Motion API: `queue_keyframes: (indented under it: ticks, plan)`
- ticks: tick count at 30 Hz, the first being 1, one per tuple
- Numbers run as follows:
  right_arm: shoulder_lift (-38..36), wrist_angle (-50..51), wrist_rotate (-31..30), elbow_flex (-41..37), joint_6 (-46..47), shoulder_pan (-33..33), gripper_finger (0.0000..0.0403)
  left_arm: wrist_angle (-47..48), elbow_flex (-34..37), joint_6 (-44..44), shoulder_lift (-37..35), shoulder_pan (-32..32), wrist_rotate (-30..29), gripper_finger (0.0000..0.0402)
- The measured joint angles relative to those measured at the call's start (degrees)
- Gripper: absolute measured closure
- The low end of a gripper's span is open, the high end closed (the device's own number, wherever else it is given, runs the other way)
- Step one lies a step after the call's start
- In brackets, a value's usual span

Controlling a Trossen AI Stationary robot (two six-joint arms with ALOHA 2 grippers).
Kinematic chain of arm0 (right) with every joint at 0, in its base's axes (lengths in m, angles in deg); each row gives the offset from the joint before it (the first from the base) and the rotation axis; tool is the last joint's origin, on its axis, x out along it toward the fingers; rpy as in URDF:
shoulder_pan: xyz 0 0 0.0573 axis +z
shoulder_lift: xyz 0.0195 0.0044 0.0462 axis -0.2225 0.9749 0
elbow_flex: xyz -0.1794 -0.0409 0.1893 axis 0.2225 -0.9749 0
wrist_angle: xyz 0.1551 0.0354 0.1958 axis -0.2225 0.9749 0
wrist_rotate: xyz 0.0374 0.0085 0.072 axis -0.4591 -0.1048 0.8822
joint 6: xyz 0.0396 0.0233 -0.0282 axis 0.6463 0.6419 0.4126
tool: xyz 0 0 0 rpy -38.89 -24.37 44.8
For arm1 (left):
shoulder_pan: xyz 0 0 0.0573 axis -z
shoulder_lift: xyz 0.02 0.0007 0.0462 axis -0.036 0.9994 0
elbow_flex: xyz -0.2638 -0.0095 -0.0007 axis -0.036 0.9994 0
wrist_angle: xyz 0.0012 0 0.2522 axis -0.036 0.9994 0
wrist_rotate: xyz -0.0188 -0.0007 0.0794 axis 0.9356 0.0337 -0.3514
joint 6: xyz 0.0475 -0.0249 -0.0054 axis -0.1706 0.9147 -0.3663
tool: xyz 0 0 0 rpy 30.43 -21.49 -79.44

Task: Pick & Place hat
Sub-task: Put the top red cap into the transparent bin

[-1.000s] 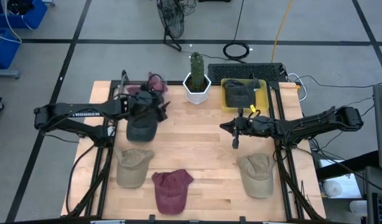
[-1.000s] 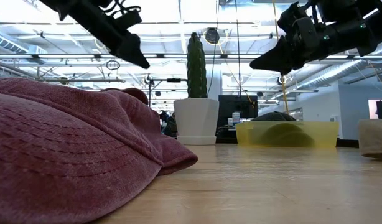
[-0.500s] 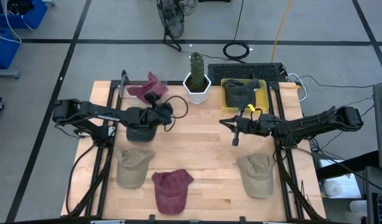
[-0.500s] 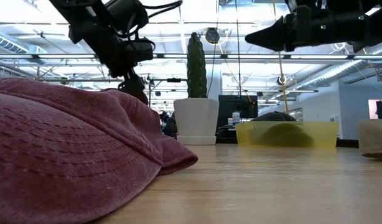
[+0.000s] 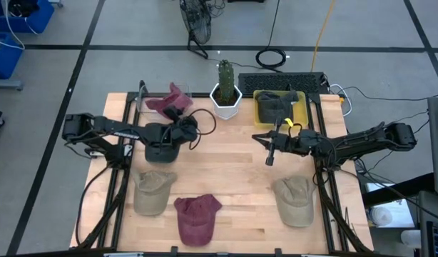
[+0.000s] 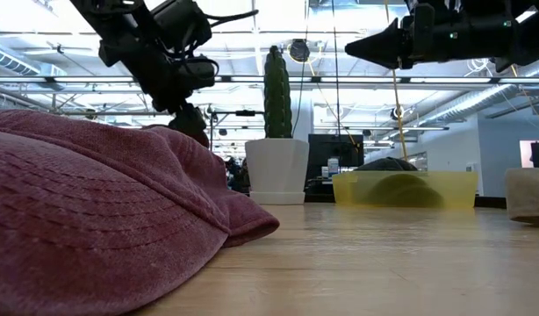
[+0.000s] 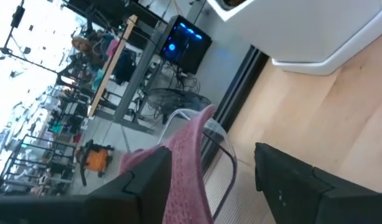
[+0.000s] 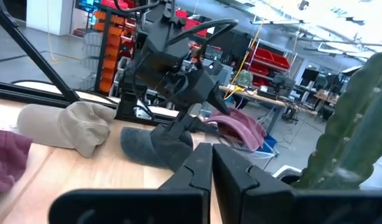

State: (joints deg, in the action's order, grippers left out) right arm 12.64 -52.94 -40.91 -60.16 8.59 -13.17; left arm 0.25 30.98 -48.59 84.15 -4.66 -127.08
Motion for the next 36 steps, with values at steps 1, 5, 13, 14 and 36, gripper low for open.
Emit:
queue_keyframes:
  ticks: [1, 5, 13, 14, 36]
  plan:
    - [0.0, 0.2, 0.0, 0.0, 0.3, 0.0, 0.0399, 0.3, 0.0, 0.3, 0.0, -0.4, 0.3, 0.0180]
    - [0.0, 1.3, 0.0, 0.0, 1.8, 0.0, 0.0399, 1.7, 0.0, 0.9, 0.0, -2.2, 0.9, 0.0202]
    - [0.0, 2.8, 0.1, 0.0, 2.1, 0.0, 0.0399, 2.6, 0.0, -0.4, 0.0, -3.9, 3.1, 0.0260]
    - [0.0, 2.9, 0.1, 0.0, 2.0, 0.0, 0.0399, 2.6, 0.0, -0.9, 0.0, -3.7, 3.1, 0.0271]
    - [0.0, 3.6, 0.1, 0.0, 2.2, 0.0, 0.0399, 12.0, 0.0, -1.5, -10.0, 2.3, -0.9, 0.0370]
